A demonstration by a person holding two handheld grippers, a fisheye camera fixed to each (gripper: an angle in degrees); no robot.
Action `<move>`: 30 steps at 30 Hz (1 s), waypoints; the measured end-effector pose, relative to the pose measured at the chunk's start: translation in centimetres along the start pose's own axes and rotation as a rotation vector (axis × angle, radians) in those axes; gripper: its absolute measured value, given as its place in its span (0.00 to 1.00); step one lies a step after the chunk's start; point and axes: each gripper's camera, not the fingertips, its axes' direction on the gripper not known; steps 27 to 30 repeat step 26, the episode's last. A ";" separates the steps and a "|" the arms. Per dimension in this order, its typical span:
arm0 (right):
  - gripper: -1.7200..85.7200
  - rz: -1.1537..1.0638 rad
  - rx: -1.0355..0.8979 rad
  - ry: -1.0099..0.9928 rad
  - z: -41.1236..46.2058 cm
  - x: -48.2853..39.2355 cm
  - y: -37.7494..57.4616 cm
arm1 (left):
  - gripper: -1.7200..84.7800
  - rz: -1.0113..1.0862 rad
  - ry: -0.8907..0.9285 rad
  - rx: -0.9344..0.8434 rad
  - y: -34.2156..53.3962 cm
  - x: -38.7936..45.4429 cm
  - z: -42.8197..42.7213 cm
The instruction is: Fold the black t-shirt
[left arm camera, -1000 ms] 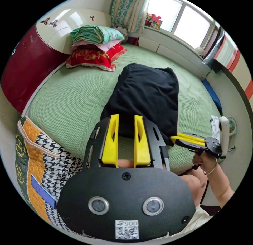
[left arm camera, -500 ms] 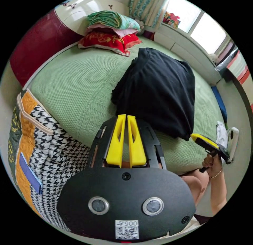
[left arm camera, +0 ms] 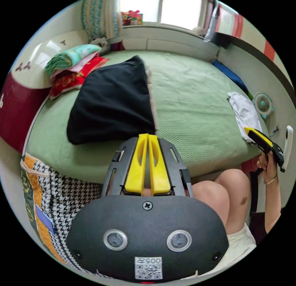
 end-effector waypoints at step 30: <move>0.15 0.135 -0.227 0.306 4.8 11.1 3.5 | 0.01 0.305 0.258 -0.041 -19.0 24.3 14.6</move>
